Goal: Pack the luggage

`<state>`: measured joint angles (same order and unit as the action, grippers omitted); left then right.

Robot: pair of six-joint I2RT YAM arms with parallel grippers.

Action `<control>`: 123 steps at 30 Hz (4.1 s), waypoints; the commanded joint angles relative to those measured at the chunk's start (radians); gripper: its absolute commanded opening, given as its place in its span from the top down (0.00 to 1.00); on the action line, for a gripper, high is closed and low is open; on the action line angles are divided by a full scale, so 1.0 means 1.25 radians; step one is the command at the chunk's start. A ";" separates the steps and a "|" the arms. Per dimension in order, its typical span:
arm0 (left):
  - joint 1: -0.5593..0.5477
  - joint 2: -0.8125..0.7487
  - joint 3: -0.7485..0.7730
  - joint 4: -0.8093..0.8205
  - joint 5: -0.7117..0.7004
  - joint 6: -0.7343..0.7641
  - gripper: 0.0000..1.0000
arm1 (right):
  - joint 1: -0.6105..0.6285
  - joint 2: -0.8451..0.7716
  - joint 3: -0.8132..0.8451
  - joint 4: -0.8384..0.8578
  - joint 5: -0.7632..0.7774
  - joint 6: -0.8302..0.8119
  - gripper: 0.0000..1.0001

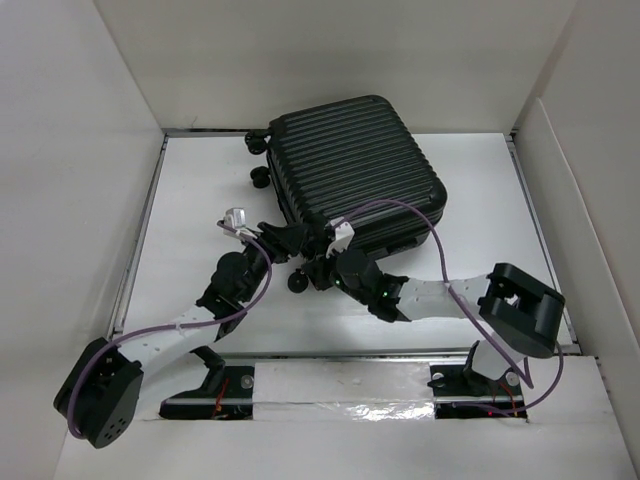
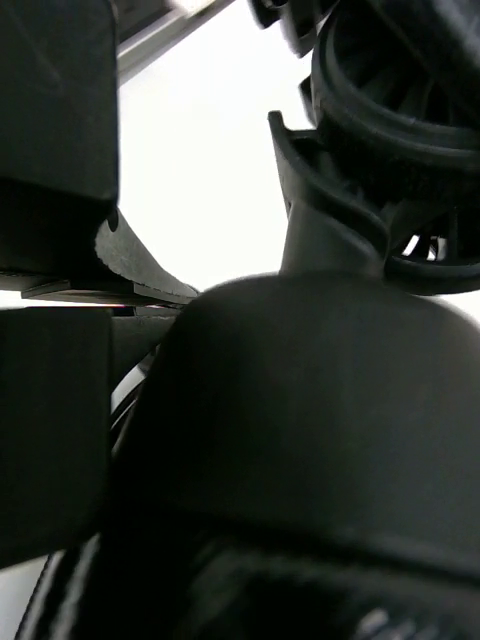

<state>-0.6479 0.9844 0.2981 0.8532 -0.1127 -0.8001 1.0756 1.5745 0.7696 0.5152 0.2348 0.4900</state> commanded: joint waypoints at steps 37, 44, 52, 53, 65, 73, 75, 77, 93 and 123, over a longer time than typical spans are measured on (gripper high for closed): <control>-0.013 -0.097 -0.016 -0.161 0.190 -0.079 0.31 | -0.005 -0.213 0.204 -0.390 -0.151 -0.499 0.23; 0.021 -0.141 -0.047 -0.176 0.170 -0.091 0.37 | -0.043 -0.301 0.139 -0.358 -0.131 -0.494 0.28; 0.064 -0.155 -0.069 -0.150 0.174 -0.107 0.42 | -0.070 -0.295 0.159 -0.410 -0.167 -0.516 0.60; 0.064 -0.160 -0.070 -0.151 0.175 -0.104 0.48 | -0.070 -0.293 0.159 -0.410 -0.166 -0.518 0.57; 0.064 -0.312 -0.129 -0.244 0.203 -0.051 0.13 | -0.095 -0.264 0.220 -0.426 -0.182 -0.537 0.43; 0.064 -0.455 -0.187 -0.352 0.155 -0.052 0.79 | -0.095 -0.240 0.261 -0.448 -0.216 -0.547 0.70; 0.064 -0.489 -0.197 -0.368 0.163 -0.048 0.96 | -0.095 -0.239 0.261 -0.451 -0.215 -0.547 0.75; 0.064 -0.502 -0.207 -0.365 0.177 -0.043 1.00 | -0.095 -0.239 0.254 -0.448 -0.214 -0.544 0.81; 0.064 -0.164 -0.134 -0.089 0.360 -0.012 1.00 | -0.086 -0.176 0.316 -0.470 -0.255 -0.545 0.85; 0.072 -0.133 -0.062 -0.102 0.221 0.028 1.00 | -0.055 -0.050 0.402 -0.515 -0.276 -0.563 0.31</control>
<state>-0.5652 0.8463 0.1730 0.6971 0.2157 -0.7998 0.9966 1.4876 1.2224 -0.1112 -0.1196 -0.1993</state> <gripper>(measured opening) 0.004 0.688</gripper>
